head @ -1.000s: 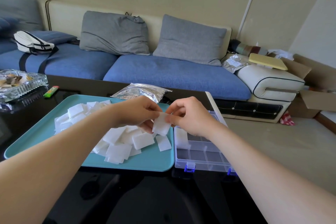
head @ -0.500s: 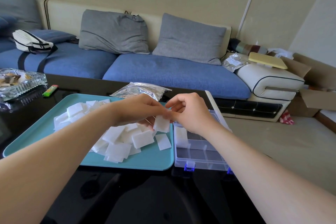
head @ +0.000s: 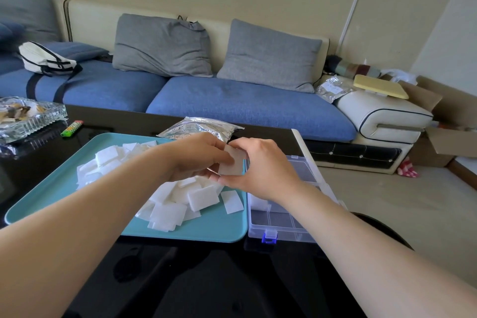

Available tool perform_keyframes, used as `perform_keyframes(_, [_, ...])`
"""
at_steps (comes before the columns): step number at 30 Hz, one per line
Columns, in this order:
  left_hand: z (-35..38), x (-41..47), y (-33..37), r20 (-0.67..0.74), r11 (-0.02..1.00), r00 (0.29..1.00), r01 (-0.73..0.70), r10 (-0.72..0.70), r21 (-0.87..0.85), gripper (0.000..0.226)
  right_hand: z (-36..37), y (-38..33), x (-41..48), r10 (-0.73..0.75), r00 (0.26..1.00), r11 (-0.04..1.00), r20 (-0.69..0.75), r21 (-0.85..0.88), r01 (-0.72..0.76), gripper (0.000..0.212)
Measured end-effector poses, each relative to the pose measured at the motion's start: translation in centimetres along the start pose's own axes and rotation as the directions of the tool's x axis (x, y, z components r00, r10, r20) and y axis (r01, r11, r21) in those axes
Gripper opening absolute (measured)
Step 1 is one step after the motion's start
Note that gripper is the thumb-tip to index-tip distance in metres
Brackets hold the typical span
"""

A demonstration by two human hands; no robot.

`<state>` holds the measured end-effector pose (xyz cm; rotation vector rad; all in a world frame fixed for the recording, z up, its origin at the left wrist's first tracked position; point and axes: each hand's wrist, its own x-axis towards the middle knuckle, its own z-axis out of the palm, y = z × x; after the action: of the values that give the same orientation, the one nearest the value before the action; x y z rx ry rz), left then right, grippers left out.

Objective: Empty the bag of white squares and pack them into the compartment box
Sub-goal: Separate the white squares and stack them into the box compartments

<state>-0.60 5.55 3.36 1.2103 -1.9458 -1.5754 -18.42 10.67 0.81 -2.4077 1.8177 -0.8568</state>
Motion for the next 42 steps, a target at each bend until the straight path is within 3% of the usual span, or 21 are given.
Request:
perform_keyframes(8, [0.0, 0.0, 0.1, 0.042, 0.993, 0.998, 0.059, -0.055, -0.099, 0.027, 0.5, -0.6, 0.3, 0.014, 0.999, 1.000, -0.052, 0.012, -0.014, 0.059])
perform_keyframes(11, [-0.1, 0.1, 0.0, -0.005, 0.991, 0.996, 0.084, -0.085, -0.104, 0.028, 0.6, -1.1, 0.3, 0.031, 0.999, 0.999, 0.025, -0.037, -0.030, 0.060])
perform_keyframes(15, [-0.1, 0.7, -0.3, -0.212, 0.992, 0.969, 0.117, -0.125, -0.049, 0.026, 1.0, -0.6, 0.4, 0.191, 0.954, 0.976, 0.230, -0.145, -0.161, 0.055])
perform_keyframes(17, [-0.1, 0.7, -0.4, -0.269, 0.991, 0.954, 0.123, -0.131, -0.049, 0.023, 1.5, -0.1, 0.2, 0.193, 0.925, 0.954, 0.326, -0.284, -0.099, 0.042])
perform_keyframes(19, [-0.1, 0.6, -0.4, -0.265, 0.991, 0.955, 0.116, -0.131, -0.074, 0.024, 1.9, 0.1, -0.1, 0.146, 0.890, 0.924, 0.432, -0.381, 0.034, 0.034])
perform_keyframes(21, [-0.3, 0.7, -0.5, -0.239, 0.989, 0.962, 0.117, -0.135, -0.091, 0.021, 2.1, 0.1, -0.3, 0.106, 0.854, 0.930, 0.510, -0.355, 0.096, 0.033])
perform_keyframes(26, [-0.4, 0.6, -0.3, -0.179, 0.982, 0.974, 0.109, -0.136, -0.154, 0.026, 1.9, -0.4, 0.2, 0.130, 0.812, 0.945, 0.569, -0.320, 0.073, 0.034])
perform_keyframes(29, [-0.3, 0.4, -0.2, -0.133, 0.966, 0.980, 0.118, -0.151, -0.231, 0.029, 2.0, -1.0, 0.3, 0.159, 0.782, 0.932, 0.603, -0.354, 0.083, 0.022])
perform_keyframes(32, [-0.5, 0.3, 0.0, -0.048, 0.936, 0.984, 0.149, -0.173, -0.319, 0.022, 1.8, -1.4, 0.5, 0.181, 0.790, 0.925, 0.586, -0.374, 0.066, 0.018])
perform_keyframes(36, [-0.4, 0.3, 0.2, -0.005, 0.930, 0.984, 0.168, -0.180, -0.326, 0.013, 1.3, -1.3, 1.2, 0.217, 0.843, 0.955, 0.492, -0.286, -0.078, 0.024])
perform_keyframes(38, [-0.2, 0.6, 0.1, -0.050, 0.929, 0.984, 0.146, -0.173, -0.340, 0.007, 1.0, -1.0, 1.4, 0.247, 0.898, 0.969, 0.363, -0.112, -0.221, 0.028])
perform_keyframes(42, [-0.3, 0.8, -0.2, -0.074, 0.894, 0.985, 0.106, -0.153, -0.436, 0.032, -0.1, -0.7, 1.6, 0.342, 0.935, 0.901, 0.091, 0.249, -0.354, 0.022])
